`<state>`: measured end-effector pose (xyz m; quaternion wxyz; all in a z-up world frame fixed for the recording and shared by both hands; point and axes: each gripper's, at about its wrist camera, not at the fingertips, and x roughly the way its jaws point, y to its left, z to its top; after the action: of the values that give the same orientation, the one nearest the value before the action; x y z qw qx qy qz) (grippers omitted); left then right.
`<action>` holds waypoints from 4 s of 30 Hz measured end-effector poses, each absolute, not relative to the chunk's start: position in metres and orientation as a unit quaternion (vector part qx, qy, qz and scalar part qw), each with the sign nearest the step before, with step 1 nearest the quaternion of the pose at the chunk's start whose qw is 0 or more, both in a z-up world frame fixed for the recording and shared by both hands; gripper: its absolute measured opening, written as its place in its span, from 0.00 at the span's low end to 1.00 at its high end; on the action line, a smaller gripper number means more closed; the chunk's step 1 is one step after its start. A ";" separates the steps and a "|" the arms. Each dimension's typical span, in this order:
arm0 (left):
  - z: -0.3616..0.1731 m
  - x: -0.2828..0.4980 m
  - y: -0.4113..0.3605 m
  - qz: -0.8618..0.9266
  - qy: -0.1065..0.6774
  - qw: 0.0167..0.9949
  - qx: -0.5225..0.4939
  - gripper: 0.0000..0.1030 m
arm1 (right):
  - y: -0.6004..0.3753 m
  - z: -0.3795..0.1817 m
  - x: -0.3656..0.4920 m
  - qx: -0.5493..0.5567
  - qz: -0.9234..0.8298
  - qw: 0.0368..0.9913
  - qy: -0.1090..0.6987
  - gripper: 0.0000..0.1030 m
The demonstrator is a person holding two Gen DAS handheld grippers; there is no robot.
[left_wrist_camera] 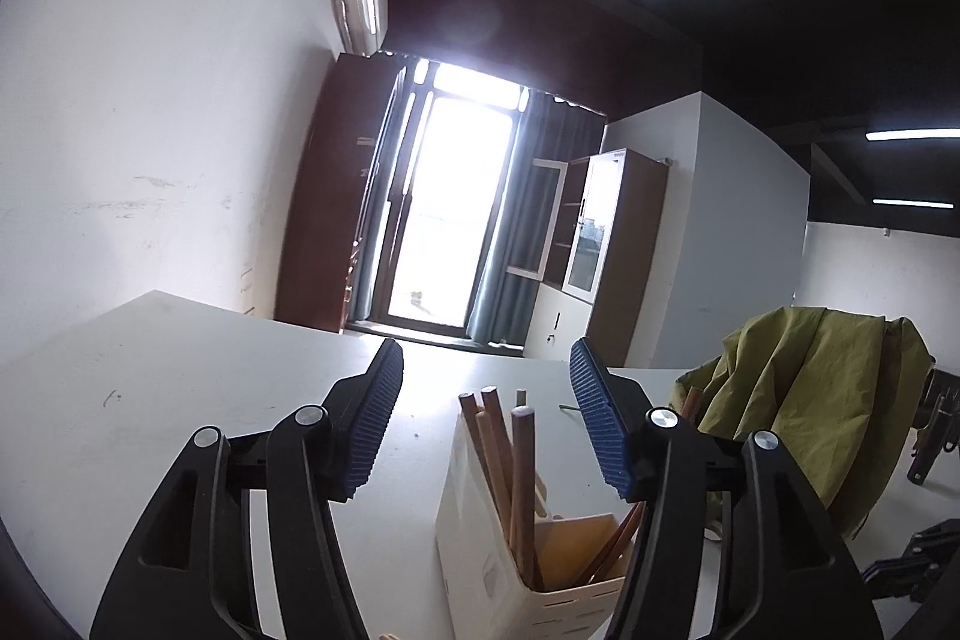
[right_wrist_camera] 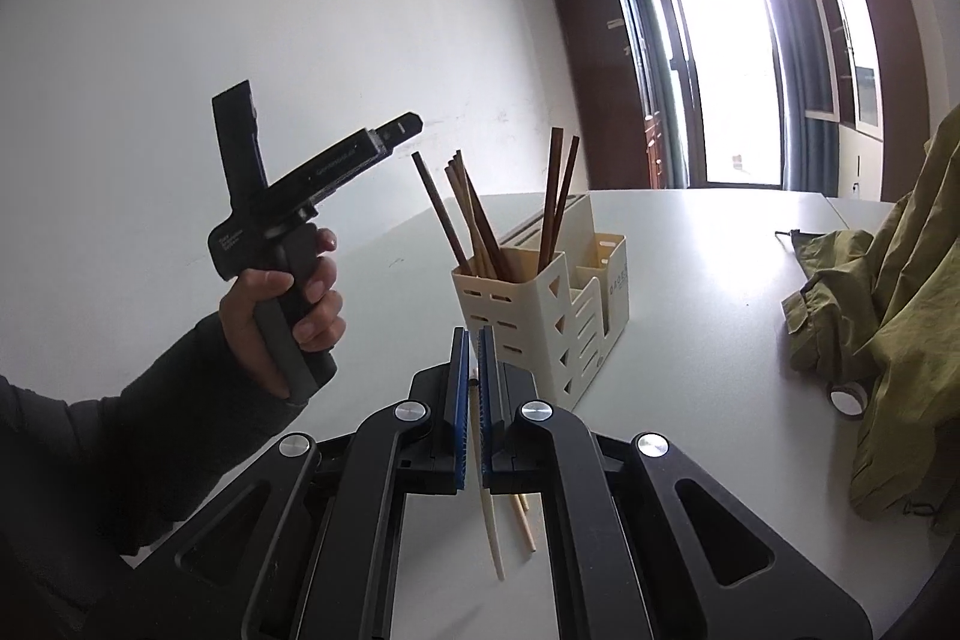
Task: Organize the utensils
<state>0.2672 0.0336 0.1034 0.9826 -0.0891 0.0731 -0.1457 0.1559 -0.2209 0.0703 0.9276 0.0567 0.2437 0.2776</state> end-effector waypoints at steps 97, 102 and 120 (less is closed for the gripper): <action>-0.056 0.274 0.045 -0.149 0.400 0.905 -0.008 0.82 | -0.150 -0.064 0.181 0.003 0.297 0.829 0.473 0.43; -0.061 0.279 0.032 -0.147 0.426 0.893 0.008 0.74 | -0.166 -0.054 0.213 -0.016 0.220 0.862 0.456 0.36; -0.079 0.306 0.025 -0.043 0.488 0.871 0.045 0.08 | -0.122 -0.074 0.205 -0.099 0.257 0.844 0.460 0.02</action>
<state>0.3056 0.0246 -0.0795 0.8706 0.0454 0.4880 -0.0434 0.2054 -0.1216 -0.0735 0.8438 -0.0990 0.4604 0.2575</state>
